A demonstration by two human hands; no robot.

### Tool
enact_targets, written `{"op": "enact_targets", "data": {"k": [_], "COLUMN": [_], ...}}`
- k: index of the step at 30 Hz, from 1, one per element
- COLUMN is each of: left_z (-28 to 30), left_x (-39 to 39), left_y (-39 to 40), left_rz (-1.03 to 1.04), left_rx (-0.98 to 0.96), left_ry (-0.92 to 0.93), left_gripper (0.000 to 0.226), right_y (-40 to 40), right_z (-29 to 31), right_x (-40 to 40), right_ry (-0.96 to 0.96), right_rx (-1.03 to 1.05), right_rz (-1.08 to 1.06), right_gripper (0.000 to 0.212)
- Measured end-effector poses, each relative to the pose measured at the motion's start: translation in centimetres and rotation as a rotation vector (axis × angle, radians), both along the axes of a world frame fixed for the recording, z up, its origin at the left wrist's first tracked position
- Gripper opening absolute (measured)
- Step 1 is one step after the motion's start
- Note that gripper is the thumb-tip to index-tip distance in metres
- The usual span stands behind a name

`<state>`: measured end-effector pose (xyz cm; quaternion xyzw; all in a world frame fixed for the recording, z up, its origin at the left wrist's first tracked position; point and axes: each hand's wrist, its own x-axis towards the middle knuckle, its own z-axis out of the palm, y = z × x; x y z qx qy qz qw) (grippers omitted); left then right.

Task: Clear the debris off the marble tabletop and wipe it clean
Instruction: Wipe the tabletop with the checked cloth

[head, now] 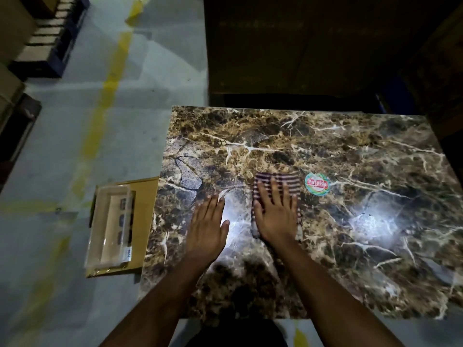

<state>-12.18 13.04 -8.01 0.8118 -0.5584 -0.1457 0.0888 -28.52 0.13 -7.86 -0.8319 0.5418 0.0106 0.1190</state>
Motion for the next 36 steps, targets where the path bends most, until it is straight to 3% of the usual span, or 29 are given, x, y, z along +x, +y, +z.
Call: {"op": "enact_targets", "data": {"k": [4, 7, 10, 13, 16, 19, 24, 27, 30, 33, 36], "left_z": [0.7, 0.9, 0.5, 0.6, 0.8, 0.5, 0.1, 0.0, -0.4, -0.5, -0.5], "left_x": [-0.9, -1.3, -1.2, -1.6, -2.4, -3.1, -4.2, -4.4, -4.7, -4.9, -5.0], "left_y": [1.8, 2.4, 3.6, 5.4, 7.0, 8.3, 10.6, 11.7, 12.6, 13.1, 13.4], "left_rz": [-0.008, 0.018, -0.028, -0.051, -0.063, -0.063, -0.064, -0.051, -0.038, -0.032, -0.061], "left_rx": [0.034, 0.018, 0.002, 0.006, 0.014, 0.006, -0.011, -0.008, -0.002, -0.008, -0.039], "left_ry": [0.000, 0.011, -0.008, -0.018, -0.042, -0.041, -0.005, 0.032, 0.062, 0.078, 0.047], "left_gripper": [0.061, 0.060, 0.060, 0.058, 0.058, 0.060, 0.059, 0.057, 0.059, 0.061, 0.058], "right_y": [8.2, 6.1, 2.8, 6.5, 13.0, 12.7, 8.8, 14.2, 19.2, 17.5, 13.2], "right_z": [0.3, 0.8, 0.4, 0.0, 0.3, 0.3, -0.4, 0.2, 0.2, 0.2, 0.0], "right_x": [1.2, 2.9, 1.2, -2.0, -2.2, -0.3, -3.4, -4.8, -2.6, -1.0, -3.5], "right_ry": [-0.032, -0.028, 0.034, -0.009, -0.040, -0.072, 0.028, -0.008, -0.010, -0.041, 0.045], "right_rx": [0.046, 0.075, 0.048, 0.016, 0.037, 0.038, 0.035, 0.034, 0.091, 0.075, 0.065], "right_rz": [0.150, 0.243, 0.116, -0.040, 0.038, 0.173, 0.000, -0.078, 0.023, 0.131, 0.050], "right_gripper": [0.060, 0.058, 0.063, 0.064, 0.062, 0.060, 0.061, 0.063, 0.062, 0.060, 0.060]}}
